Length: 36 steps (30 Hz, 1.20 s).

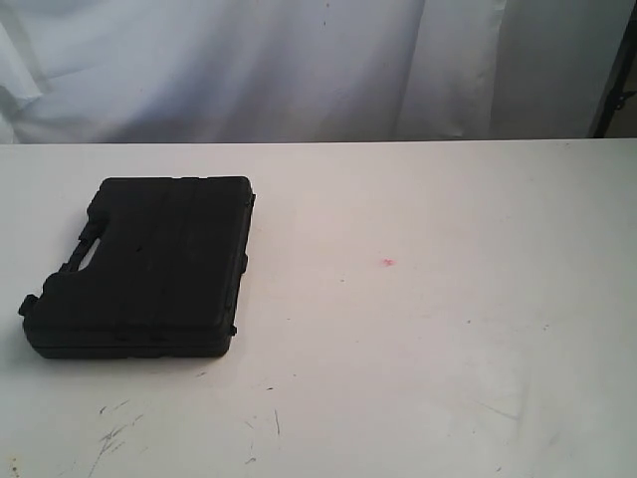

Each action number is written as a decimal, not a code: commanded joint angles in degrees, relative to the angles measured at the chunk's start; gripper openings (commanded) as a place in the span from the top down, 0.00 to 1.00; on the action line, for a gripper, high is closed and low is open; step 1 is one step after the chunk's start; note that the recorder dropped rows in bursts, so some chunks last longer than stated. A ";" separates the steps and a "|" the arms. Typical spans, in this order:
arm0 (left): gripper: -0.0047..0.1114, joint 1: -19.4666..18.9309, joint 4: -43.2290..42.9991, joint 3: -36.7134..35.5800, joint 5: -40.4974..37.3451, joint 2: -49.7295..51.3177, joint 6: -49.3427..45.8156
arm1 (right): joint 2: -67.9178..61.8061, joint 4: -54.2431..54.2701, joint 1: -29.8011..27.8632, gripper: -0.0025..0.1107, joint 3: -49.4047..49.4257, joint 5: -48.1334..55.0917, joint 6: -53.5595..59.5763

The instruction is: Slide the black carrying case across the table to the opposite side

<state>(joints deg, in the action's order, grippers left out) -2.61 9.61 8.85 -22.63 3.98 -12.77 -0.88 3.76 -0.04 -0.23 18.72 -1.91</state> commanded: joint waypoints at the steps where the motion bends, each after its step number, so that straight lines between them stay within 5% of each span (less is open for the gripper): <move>1: 0.96 0.30 -1.28 -3.82 0.44 -3.84 2.40 | 0.22 0.24 -0.44 0.98 0.23 0.00 -0.25; 15: 0.96 1.27 -9.18 -8.85 5.03 -3.98 11.36 | 0.22 0.24 -0.44 0.98 0.23 0.00 -0.25; 36: 0.96 2.54 -9.61 -8.85 1.95 -3.98 11.27 | 0.22 0.24 -0.44 0.98 0.23 0.00 -0.25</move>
<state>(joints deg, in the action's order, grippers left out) -0.34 0.00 0.25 -20.89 0.27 -2.01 -0.88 3.76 -0.04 -0.23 18.72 -1.91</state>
